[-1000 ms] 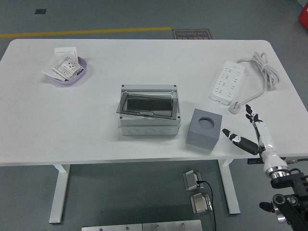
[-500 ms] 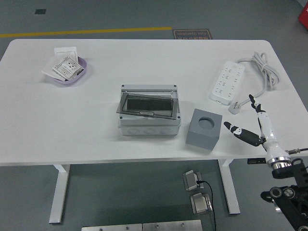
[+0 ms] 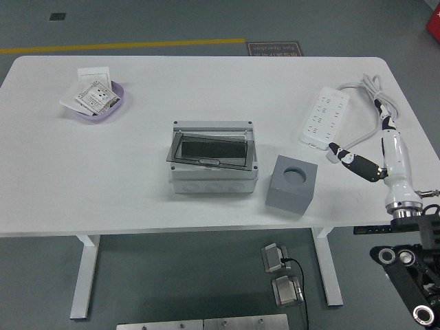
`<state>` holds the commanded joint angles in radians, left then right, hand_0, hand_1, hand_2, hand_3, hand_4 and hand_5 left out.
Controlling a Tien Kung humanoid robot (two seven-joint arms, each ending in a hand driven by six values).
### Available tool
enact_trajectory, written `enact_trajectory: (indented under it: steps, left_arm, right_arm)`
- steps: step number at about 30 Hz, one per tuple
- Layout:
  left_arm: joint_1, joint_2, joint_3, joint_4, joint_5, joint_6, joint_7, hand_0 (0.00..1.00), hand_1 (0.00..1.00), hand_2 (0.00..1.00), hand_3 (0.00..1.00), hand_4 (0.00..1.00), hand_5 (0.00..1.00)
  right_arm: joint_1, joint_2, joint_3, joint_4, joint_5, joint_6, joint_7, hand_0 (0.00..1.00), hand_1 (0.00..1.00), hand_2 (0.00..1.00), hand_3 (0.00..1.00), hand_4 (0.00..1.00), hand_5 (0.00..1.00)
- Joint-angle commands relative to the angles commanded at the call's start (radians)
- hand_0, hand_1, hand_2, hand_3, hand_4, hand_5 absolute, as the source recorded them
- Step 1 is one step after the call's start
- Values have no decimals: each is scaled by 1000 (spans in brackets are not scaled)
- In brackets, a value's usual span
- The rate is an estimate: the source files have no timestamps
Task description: Pick up the cylinder from the cube,place it in the box,flap close box
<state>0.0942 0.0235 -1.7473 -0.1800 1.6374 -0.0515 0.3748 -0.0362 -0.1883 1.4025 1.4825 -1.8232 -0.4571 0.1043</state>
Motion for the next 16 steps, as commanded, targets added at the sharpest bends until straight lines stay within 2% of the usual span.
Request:
enact_trajectory:
  steps: [6, 12, 16]
  left_arm:
    - [0, -1, 6, 0, -11, 1, 1, 639, 659, 547, 616, 663, 336]
    - [-6, 14, 6, 0, -17, 5, 0, 640, 659, 547, 616, 663, 336]
    - [-5, 19, 6, 0, -18, 5, 0, 640, 659, 547, 616, 663, 336]
  right_arm:
    - [-1, 2, 3, 15, 89, 5, 54, 998, 998, 998, 998, 955, 317]
    - [-7, -9, -3, 11, 230, 45, 153, 998, 998, 998, 998, 958, 319]
    - [-11, -8, -8, 2, 316, 63, 190, 998, 998, 998, 998, 958, 319]
